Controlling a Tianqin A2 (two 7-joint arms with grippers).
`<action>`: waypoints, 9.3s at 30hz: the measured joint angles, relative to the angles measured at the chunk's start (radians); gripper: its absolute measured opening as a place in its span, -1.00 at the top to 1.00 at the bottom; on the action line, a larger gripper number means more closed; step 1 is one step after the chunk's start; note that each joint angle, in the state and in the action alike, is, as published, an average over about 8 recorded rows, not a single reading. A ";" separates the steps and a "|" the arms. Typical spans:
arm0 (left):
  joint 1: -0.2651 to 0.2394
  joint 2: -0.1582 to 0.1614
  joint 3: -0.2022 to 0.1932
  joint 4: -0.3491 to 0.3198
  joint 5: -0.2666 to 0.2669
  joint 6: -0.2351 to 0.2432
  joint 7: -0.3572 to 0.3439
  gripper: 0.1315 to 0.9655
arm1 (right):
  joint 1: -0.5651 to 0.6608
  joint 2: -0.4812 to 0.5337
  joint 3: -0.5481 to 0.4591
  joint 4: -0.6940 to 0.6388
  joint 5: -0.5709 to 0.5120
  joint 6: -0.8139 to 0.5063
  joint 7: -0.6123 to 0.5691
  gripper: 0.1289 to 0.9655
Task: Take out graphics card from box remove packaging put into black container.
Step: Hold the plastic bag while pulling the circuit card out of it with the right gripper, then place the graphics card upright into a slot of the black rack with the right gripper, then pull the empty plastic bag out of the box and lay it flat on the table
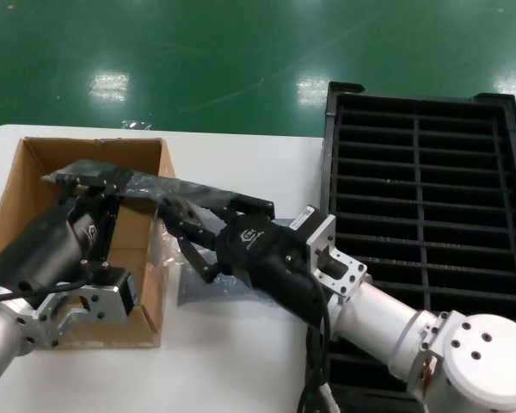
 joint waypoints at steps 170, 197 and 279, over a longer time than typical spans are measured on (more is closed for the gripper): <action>0.000 0.000 0.000 0.000 0.000 0.000 0.000 0.98 | 0.638 0.570 -0.298 0.586 -0.632 -1.034 0.944 0.86; 0.000 0.000 0.000 0.000 0.000 0.000 0.000 0.98 | 0.649 0.505 -0.349 0.523 -0.686 -1.034 0.916 0.84; -0.303 0.359 -0.005 0.465 0.199 0.386 -1.332 0.98 | 0.436 0.529 -0.121 0.667 -0.812 -0.836 0.870 -1.00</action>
